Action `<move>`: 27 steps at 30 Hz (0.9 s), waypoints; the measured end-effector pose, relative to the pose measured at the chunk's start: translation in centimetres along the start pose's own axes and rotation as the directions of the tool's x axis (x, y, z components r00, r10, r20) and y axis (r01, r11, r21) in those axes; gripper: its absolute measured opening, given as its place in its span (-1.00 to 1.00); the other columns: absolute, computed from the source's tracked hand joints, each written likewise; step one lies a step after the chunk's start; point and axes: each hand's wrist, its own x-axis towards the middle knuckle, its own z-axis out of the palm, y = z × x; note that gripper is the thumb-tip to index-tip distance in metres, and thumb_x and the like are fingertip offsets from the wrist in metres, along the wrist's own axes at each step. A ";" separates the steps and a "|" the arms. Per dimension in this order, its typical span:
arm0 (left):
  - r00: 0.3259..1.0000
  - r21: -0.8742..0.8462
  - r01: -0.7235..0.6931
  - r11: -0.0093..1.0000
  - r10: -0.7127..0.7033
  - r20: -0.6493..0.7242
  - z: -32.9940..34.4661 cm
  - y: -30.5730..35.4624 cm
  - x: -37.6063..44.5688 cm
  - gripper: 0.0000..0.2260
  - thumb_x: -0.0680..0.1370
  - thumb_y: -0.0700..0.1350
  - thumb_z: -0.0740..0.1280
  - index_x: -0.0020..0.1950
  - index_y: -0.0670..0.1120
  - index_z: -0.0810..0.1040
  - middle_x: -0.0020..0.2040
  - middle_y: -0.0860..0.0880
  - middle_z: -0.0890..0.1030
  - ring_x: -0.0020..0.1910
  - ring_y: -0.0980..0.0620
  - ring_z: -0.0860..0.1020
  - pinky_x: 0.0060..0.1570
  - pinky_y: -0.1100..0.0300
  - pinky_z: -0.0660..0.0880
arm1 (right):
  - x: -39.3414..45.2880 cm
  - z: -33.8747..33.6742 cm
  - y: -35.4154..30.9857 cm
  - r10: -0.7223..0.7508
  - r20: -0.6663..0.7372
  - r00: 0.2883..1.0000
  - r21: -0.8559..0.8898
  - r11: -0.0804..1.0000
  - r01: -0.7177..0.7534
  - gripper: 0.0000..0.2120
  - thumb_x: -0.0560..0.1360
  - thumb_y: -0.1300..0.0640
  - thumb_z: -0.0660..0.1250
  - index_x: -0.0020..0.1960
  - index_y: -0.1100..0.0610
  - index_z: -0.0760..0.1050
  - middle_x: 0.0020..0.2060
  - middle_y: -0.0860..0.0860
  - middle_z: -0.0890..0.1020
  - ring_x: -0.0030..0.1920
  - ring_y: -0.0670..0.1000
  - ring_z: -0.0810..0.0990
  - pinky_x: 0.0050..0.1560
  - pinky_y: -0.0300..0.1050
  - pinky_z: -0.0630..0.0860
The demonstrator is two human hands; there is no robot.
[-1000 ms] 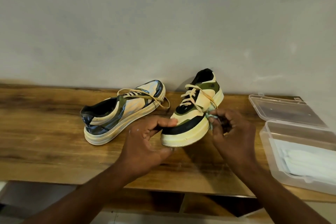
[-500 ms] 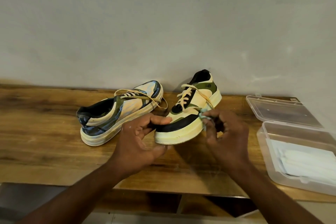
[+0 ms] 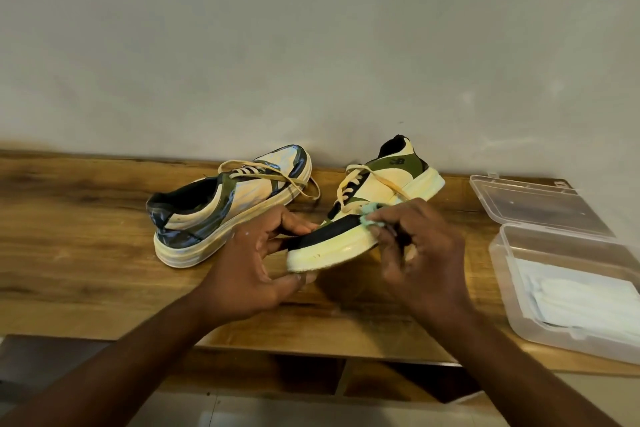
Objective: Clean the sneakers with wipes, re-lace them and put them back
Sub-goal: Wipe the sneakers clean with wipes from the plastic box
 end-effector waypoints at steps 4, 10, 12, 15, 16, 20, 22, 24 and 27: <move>1.000 0.022 -0.011 1.000 0.011 0.013 -0.3 -0.4 0.2 -0.50 0.34 -0.31 0.68 0.19 -0.08 0.58 0.22 0.11 0.67 0.30 0.06 0.63 0.23 0.05 0.63 | 0.7 -0.5 1.2 0.251 -0.068 0.966 0.020 0.968 -0.250 -0.72 0.50 0.26 0.52 0.19 0.09 0.66 0.08 -0.08 0.68 0.08 -0.13 0.66 0.02 -0.10 0.70; 0.999 0.003 0.028 1.000 -0.028 0.043 -1.3 -0.9 0.8 -0.52 0.35 -0.19 0.63 0.21 -0.10 0.56 0.22 0.13 0.65 0.30 0.03 0.63 0.21 -0.07 0.65 | -1.0 1.4 -2.8 -0.008 0.066 0.998 0.093 0.996 0.002 -0.73 0.50 0.29 0.51 0.19 0.14 0.68 0.10 -0.02 0.67 0.11 -0.10 0.64 0.01 -0.26 0.64; 0.998 0.021 0.018 1.000 -0.019 0.060 -1.6 -0.8 1.0 -0.52 0.36 -0.16 0.62 0.23 -0.09 0.57 0.23 0.13 0.65 0.31 0.05 0.62 0.25 -0.03 0.63 | -1.0 1.7 -2.9 -0.039 0.084 0.996 0.095 0.995 0.031 -0.71 0.50 0.29 0.52 0.21 0.14 0.68 0.09 -0.01 0.67 0.11 -0.10 0.63 0.01 -0.24 0.64; 0.995 0.051 0.046 0.998 -0.050 0.085 -1.6 -0.3 1.1 -0.44 0.36 -0.09 0.66 0.32 0.01 0.58 0.27 0.14 0.63 0.35 0.07 0.60 0.31 -0.06 0.59 | -0.7 1.8 -2.4 -0.013 0.045 0.999 0.102 0.995 0.009 -0.72 0.51 0.28 0.51 0.21 0.14 0.69 0.07 -0.02 0.67 0.10 -0.09 0.64 -0.02 -0.19 0.65; 0.995 0.061 0.048 0.997 -0.053 0.085 -1.4 0.0 1.1 -0.41 0.35 -0.06 0.68 0.34 0.04 0.59 0.29 0.14 0.63 0.36 0.07 0.59 0.32 -0.07 0.58 | -0.7 1.9 -2.4 -0.006 0.033 0.999 0.106 0.994 0.002 -0.73 0.51 0.28 0.51 0.20 0.14 0.69 0.06 -0.01 0.67 0.09 -0.08 0.64 -0.03 -0.18 0.65; 0.999 0.227 -0.021 0.974 0.027 -0.021 0.4 1.0 1.7 -0.34 0.32 0.22 0.66 0.38 0.12 0.62 0.27 0.20 0.63 0.31 0.17 0.58 0.28 0.08 0.57 | -0.7 2.5 -2.8 0.004 0.017 1.000 0.094 0.996 -0.005 -0.71 0.50 0.28 0.52 0.21 0.16 0.69 0.05 0.00 0.68 0.07 -0.08 0.65 -0.04 -0.14 0.67; 0.997 0.307 -0.019 0.951 0.041 -0.065 0.8 1.0 2.1 -0.32 0.29 0.28 0.63 0.38 0.14 0.63 0.25 0.20 0.64 0.26 0.18 0.59 0.27 0.06 0.57 | -0.5 2.5 -2.9 -0.008 0.010 1.000 0.090 0.996 0.007 -0.71 0.50 0.29 0.53 0.21 0.17 0.69 0.06 0.01 0.69 0.07 -0.10 0.66 -0.02 -0.18 0.66; 0.997 0.355 -0.030 0.934 0.054 -0.059 0.7 0.7 2.4 -0.33 0.30 0.25 0.64 0.38 0.12 0.64 0.22 0.18 0.66 0.22 0.16 0.61 0.23 0.02 0.59 | -0.2 2.3 -2.9 -0.019 0.011 1.000 0.071 0.997 0.018 -0.70 0.50 0.27 0.53 0.23 0.17 0.68 0.07 0.01 0.70 0.08 -0.10 0.66 0.01 -0.23 0.65; 0.997 0.377 -0.028 0.926 0.051 -0.053 0.6 0.9 2.7 -0.32 0.31 0.34 0.58 0.37 0.11 0.65 0.19 0.20 0.67 0.19 0.20 0.61 0.20 0.12 0.58 | 0.0 1.1 -2.0 0.062 0.017 0.998 -0.005 0.998 -0.062 -0.67 0.50 0.24 0.51 0.26 0.15 0.66 0.08 -0.02 0.67 0.03 -0.11 0.66 -0.05 -0.34 0.63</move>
